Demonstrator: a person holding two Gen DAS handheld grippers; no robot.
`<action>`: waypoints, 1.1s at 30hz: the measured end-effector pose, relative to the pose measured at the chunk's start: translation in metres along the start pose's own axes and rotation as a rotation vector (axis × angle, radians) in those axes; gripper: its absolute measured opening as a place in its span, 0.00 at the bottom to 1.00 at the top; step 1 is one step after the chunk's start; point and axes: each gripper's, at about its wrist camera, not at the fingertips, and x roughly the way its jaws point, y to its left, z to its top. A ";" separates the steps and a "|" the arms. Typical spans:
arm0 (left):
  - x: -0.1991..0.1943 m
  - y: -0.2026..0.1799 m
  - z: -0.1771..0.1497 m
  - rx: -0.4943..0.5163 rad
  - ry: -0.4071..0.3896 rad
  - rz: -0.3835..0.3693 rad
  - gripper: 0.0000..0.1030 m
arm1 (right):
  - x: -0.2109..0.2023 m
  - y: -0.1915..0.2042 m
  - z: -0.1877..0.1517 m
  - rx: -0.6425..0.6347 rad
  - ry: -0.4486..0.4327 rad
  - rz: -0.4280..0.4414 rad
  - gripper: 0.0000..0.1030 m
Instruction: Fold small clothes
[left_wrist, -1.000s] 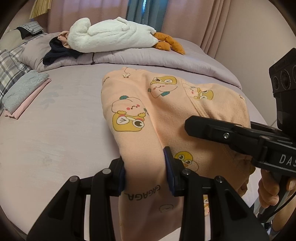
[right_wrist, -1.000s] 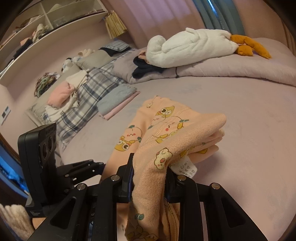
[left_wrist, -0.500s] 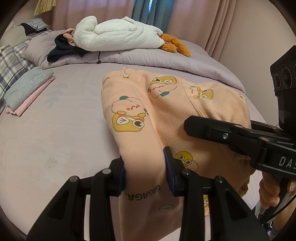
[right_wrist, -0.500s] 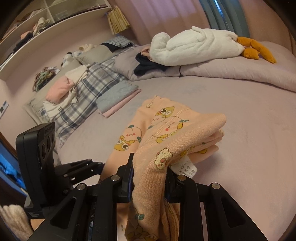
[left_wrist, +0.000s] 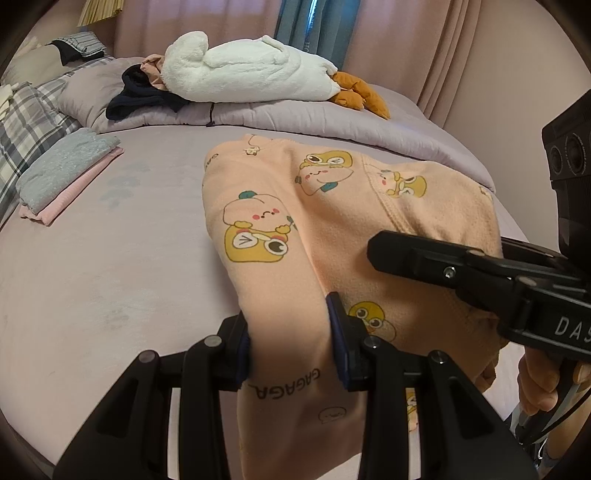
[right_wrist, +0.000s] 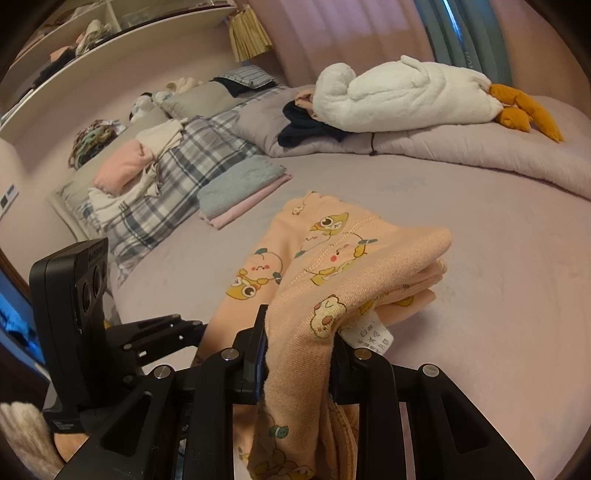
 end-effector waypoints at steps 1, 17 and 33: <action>0.000 0.001 0.000 0.000 0.000 0.000 0.35 | 0.000 0.001 0.000 -0.003 0.000 0.001 0.27; -0.001 0.009 0.003 -0.008 0.001 -0.003 0.35 | 0.003 0.003 0.000 -0.010 0.000 0.000 0.27; 0.005 0.015 0.004 -0.019 0.009 -0.003 0.35 | 0.003 0.004 0.000 -0.010 0.002 0.001 0.27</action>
